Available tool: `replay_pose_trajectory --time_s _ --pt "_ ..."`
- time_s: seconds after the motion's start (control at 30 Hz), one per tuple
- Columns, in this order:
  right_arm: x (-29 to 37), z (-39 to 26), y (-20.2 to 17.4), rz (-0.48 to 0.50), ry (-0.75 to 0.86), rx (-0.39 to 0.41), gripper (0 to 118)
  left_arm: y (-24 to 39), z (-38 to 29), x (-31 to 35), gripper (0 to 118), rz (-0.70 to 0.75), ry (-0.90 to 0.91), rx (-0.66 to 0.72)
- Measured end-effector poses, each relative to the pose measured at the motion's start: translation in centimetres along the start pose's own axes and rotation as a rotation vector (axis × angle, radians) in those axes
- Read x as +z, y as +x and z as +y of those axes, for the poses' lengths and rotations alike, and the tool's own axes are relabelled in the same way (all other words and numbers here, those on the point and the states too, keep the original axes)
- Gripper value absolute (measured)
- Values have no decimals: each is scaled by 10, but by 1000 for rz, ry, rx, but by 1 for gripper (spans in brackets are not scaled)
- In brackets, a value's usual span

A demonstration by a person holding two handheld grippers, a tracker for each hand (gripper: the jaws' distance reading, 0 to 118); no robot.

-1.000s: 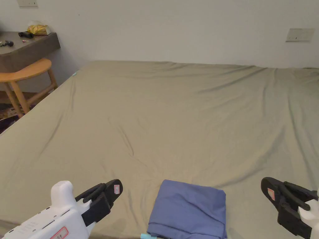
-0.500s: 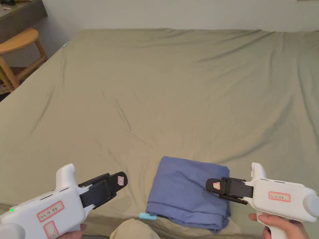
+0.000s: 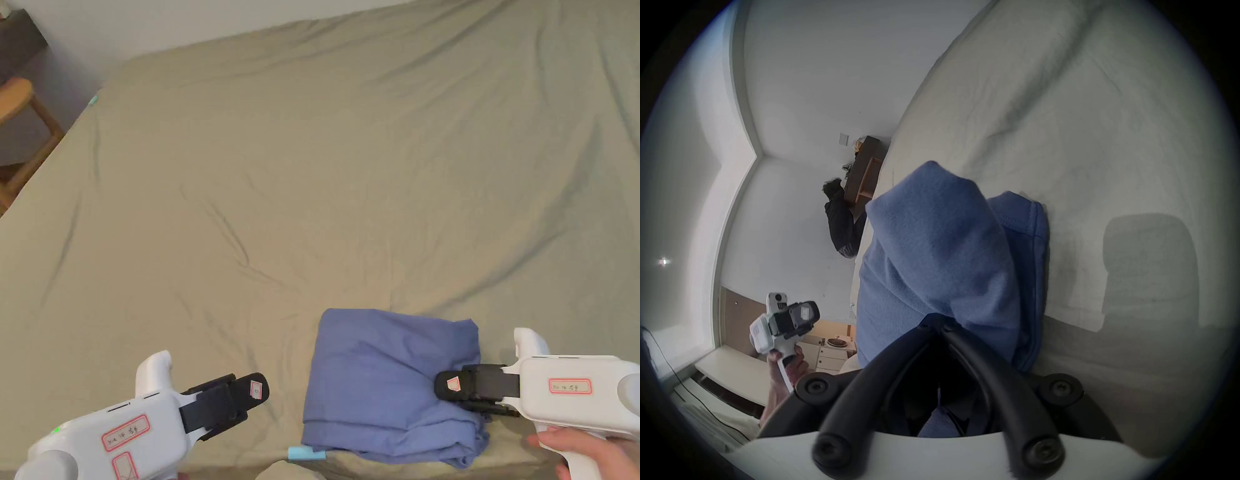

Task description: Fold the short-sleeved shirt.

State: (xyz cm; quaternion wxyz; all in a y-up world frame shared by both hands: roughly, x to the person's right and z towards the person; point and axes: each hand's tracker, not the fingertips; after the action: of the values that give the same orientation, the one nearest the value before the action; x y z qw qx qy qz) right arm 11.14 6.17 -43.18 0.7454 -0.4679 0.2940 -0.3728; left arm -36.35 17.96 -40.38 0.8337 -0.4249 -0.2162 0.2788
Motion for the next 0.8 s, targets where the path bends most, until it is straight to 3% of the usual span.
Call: replay_pose_trajectory --time_s 0.07,0.13,0.2,0.23,0.27,0.47,0.8 --pt "0 -1 3 6 2 7 0 -2 8 -12 6 -2 -36 18" --pt "1 0 5 18 3 1 0 -5 16 -26 51 3 -71 32" --pt "1 -1 2 8 2 37 0 -10 23 -44 112 -26 -137 26" --pt "1 0 -1 -12 3 79 0 -13 27 -52 118 -36 -138 22" --pt "2 0 -3 -25 2 108 0 -15 34 -59 118 -28 -137 35" --pt "1 -2 0 -8 7 107 0 -22 51 -105 118 112 -255 17" --pt "1 -2 11 43 18 97 0 12 36 -161 118 78 -399 -99"
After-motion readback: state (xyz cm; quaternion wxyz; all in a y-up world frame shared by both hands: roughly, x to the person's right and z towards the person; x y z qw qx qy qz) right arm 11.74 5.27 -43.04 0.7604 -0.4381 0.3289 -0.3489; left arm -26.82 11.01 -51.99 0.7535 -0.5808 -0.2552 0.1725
